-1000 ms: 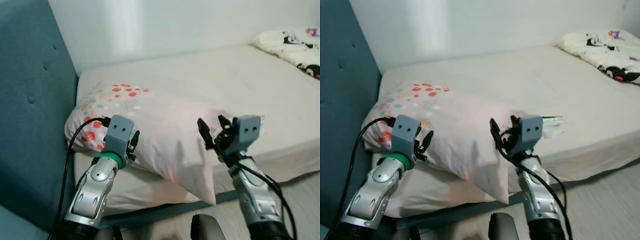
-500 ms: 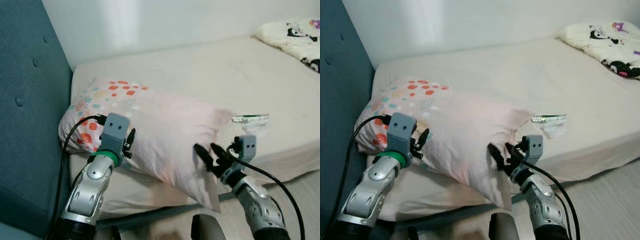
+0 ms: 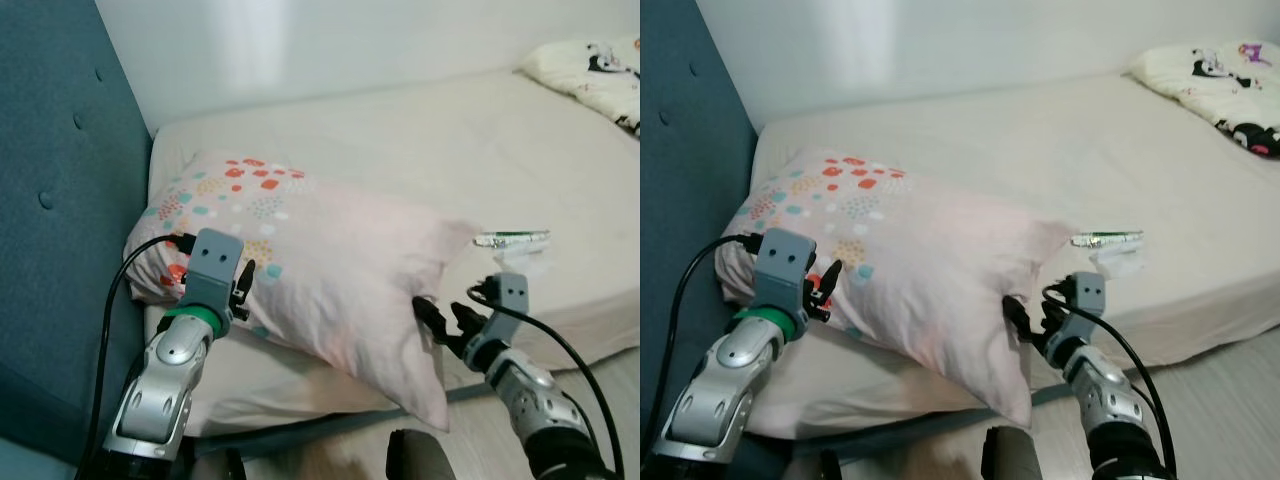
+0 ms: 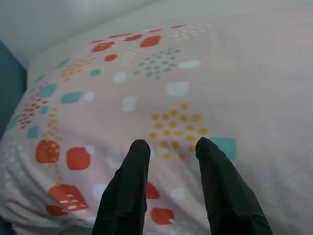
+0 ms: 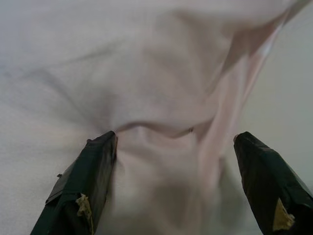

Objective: Clean up the room

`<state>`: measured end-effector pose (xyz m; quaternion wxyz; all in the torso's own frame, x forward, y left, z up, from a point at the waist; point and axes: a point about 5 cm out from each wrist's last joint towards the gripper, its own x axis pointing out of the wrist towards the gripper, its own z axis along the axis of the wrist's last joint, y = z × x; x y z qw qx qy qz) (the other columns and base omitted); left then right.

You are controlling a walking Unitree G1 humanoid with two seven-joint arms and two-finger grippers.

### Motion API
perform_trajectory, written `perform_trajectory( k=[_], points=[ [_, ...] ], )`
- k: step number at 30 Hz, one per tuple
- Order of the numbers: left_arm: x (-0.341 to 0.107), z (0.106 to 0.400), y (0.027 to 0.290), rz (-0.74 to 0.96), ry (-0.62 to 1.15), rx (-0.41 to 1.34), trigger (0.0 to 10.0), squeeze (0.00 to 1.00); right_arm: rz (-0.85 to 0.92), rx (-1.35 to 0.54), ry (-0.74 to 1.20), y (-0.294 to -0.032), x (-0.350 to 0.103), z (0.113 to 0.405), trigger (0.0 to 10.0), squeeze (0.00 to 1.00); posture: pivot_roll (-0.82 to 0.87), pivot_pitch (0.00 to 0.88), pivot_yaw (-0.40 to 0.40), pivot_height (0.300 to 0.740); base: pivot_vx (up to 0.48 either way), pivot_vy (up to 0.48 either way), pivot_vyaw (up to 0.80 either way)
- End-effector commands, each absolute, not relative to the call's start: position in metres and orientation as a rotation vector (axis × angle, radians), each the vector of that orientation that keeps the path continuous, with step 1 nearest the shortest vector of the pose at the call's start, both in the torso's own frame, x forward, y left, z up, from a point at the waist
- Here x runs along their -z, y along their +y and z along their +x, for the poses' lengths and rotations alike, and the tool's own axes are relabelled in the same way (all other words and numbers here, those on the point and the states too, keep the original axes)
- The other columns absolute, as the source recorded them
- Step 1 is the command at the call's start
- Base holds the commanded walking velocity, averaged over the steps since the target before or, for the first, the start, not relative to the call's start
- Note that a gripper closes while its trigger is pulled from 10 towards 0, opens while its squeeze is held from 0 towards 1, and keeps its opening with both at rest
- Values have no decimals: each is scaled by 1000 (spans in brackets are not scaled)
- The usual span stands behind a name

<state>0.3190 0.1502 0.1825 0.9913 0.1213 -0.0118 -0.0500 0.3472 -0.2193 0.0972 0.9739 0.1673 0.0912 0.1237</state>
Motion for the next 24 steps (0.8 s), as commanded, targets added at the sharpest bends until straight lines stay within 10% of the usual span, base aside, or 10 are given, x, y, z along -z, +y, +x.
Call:
perform_trajectory(
  k=[1,17,18,21,23,24],
  points=[
    [-181,316,151,258,-11,102,10000,0,370,-250,220,-216,-88,344,10000,0,-13,157,113,575,0,0,0],
    [-187,301,163,280,4,70,10000,0,560,-306,317,-192,-81,354,10000,0,74,201,108,575,0,0,0],
    [-187,299,164,282,7,68,10000,0,553,-309,348,-190,-77,352,8196,0,80,206,108,575,0,0,0],
    [-187,298,165,284,11,67,10000,0,548,-315,370,-189,-74,351,7137,0,80,206,108,575,0,0,0],
    [-187,296,166,287,16,64,10000,0,533,-328,391,-187,-72,350,0,0,88,208,107,575,0,0,0],
    [-187,296,166,287,16,64,10000,0,533,-328,391,-187,-72,350,0,0,88,208,107,575,0,0,0]
  ],
)
